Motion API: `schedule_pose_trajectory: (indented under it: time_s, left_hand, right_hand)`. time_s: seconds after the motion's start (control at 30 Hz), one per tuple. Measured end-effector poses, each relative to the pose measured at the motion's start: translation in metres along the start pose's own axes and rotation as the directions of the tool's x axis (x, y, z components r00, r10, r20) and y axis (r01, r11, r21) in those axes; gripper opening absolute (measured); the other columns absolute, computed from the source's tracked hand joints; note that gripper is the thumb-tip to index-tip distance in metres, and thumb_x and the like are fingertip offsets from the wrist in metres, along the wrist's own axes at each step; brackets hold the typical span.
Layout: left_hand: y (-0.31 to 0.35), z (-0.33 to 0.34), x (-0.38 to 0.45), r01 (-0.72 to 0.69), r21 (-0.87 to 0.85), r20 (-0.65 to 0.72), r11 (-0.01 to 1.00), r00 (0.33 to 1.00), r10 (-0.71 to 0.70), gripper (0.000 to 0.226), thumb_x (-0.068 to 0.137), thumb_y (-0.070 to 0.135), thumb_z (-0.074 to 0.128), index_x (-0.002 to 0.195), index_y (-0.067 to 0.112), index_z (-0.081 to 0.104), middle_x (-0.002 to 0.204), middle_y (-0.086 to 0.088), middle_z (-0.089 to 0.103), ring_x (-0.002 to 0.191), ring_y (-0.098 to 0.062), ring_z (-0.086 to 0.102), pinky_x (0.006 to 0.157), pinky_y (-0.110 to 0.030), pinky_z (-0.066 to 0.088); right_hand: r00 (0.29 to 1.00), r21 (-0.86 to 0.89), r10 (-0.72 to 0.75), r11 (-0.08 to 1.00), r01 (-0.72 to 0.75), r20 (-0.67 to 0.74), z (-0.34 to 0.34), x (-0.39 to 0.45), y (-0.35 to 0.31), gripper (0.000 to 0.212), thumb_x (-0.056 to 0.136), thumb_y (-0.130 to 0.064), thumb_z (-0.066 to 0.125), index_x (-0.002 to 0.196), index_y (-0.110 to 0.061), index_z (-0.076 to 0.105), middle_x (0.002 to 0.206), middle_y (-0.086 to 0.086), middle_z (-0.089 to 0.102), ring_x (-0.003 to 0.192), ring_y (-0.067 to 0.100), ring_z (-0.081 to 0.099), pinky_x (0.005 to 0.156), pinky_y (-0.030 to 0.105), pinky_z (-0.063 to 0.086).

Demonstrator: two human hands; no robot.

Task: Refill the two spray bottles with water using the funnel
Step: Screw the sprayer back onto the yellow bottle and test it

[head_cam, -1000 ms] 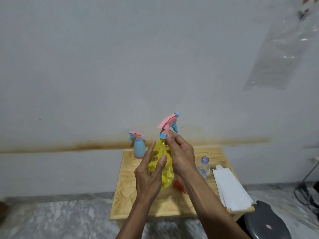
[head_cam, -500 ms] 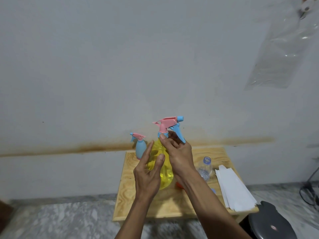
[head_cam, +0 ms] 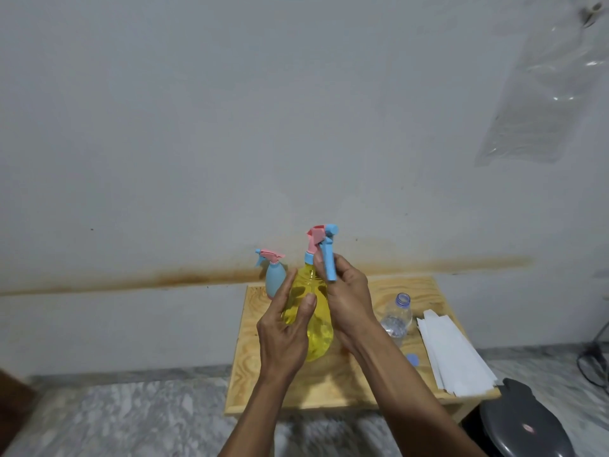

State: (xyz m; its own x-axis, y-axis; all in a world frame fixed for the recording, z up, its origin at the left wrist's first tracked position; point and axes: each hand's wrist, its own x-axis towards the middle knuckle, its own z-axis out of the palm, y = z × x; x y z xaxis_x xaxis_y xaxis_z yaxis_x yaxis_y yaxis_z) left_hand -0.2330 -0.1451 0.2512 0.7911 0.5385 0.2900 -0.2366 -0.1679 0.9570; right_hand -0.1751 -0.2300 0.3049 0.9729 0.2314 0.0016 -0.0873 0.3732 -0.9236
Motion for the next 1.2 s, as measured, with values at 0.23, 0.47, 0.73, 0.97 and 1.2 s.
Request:
schedule_pose_trajectory:
  time_s: [0.23,0.47,0.73,0.97,1.2]
  left_hand:
    - [0.0,-0.001,-0.002,-0.008,0.001,0.02,1.0,1.0,0.008,0.054,0.085,0.049,0.069,0.136,0.042,0.054,0.122,0.041,0.06,0.123,0.011,0.054,0.092,-0.008,0.044]
    - [0.007,-0.002,-0.006,-0.005,-0.003,0.018,1.0,1.0,0.005,0.048,0.085,0.046,0.069,0.13,0.05,0.054,0.118,0.047,0.058,0.118,0.019,0.053,0.089,-0.002,0.041]
    - [0.007,-0.004,-0.011,-0.01,-0.011,0.033,1.0,0.999,0.011,0.049,0.082,0.045,0.068,0.128,0.05,0.054,0.12,0.045,0.058,0.123,0.017,0.05,0.09,-0.002,0.041]
    - [0.008,-0.006,-0.017,-0.034,0.013,0.052,0.999,0.998,0.034,0.053,0.081,0.042,0.07,0.132,0.043,0.054,0.115,0.051,0.056,0.115,0.022,0.052,0.088,-0.002,0.041]
    - [0.001,-0.011,-0.025,-0.051,0.035,0.095,0.998,0.994,0.048,0.057,0.081,0.04,0.071,0.135,0.035,0.055,0.119,0.048,0.057,0.115,0.018,0.055,0.091,-0.005,0.044]
  right_hand:
    - [1.0,0.002,0.007,1.0,-0.007,0.03,0.001,-0.004,-0.004,0.02,0.094,-0.031,0.068,0.107,-0.018,0.075,0.103,0.002,0.075,0.104,0.02,0.067,0.095,0.04,0.053]
    - [1.0,0.001,-0.007,1.0,0.007,0.001,0.0,-0.008,-0.004,0.024,0.091,-0.029,0.072,0.109,-0.013,0.073,0.095,-0.002,0.073,0.092,0.013,0.064,0.09,0.037,0.053]
    - [0.999,-0.037,-0.048,0.998,0.048,-0.003,-0.001,-0.014,-0.005,0.021,0.091,-0.027,0.072,0.111,-0.021,0.073,0.101,-0.008,0.076,0.095,0.002,0.067,0.08,0.018,0.052]
    - [0.996,-0.061,-0.072,0.996,0.069,-0.061,0.001,-0.016,-0.003,0.014,0.089,-0.024,0.074,0.102,-0.018,0.074,0.095,-0.004,0.074,0.086,0.001,0.065,0.074,0.015,0.051]
    - [0.989,-0.055,-0.039,0.998,0.031,-0.144,-0.002,-0.021,0.005,0.015,0.086,-0.022,0.077,0.097,-0.012,0.074,0.081,-0.008,0.072,0.073,0.0,0.063,0.068,0.017,0.05]
